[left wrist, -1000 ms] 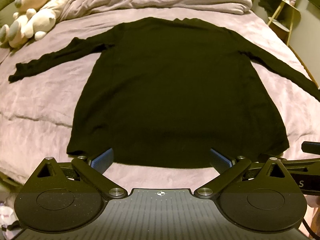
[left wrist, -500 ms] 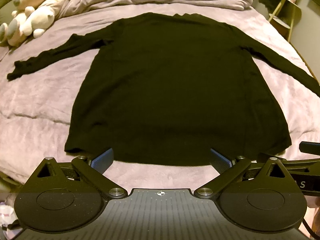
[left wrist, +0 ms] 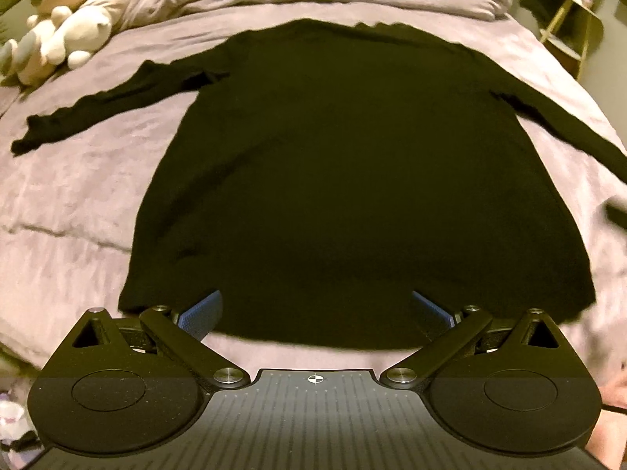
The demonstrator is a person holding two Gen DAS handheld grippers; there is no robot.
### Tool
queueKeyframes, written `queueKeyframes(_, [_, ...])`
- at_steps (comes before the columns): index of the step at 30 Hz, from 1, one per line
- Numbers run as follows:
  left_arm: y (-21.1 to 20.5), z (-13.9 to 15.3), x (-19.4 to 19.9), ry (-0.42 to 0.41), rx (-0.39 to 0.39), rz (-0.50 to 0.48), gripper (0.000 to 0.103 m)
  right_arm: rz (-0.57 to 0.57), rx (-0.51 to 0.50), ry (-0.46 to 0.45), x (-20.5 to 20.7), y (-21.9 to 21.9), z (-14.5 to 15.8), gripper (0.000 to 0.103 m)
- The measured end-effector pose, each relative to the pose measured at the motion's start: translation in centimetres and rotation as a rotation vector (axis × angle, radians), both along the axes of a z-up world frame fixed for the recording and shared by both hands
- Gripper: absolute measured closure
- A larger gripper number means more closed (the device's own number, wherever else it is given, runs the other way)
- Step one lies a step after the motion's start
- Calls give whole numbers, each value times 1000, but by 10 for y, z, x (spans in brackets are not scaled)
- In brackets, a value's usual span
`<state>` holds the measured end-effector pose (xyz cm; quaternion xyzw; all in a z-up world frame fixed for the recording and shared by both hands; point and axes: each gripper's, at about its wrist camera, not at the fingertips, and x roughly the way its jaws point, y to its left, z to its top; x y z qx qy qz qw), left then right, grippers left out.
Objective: Fold small clothes
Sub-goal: 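Grasp the sleeve nearest the right tool and fold it across the sweater body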
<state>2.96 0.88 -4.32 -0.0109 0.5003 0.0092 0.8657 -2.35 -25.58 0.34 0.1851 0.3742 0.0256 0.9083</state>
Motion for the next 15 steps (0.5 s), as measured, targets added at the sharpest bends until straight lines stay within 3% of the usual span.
queueKeyframes(1, [1,-3,5,-6,4,14,0,-31,5,-83,0,-15,0,4])
queueKeyframes(3, [3,-8,17,-23,11,42,0,-80,-10,-145,7,-39,-4,4])
queueKeyframes(6, [5,-15,34,-45,22,75,0,-202,-43,-75,33,-86,-13,4])
queueKeyframes(8, [4,-21,43,-57,35,89,0,-306,23,-87,43,-126,-22,5])
queueKeyframes(14, [3,-43,59,-2,10,124,0,-585,279,-117,60,-235,-62,32])
queueKeyframes(15, [3,-48,60,16,0,135,0,-621,303,-104,64,-250,-70,42])
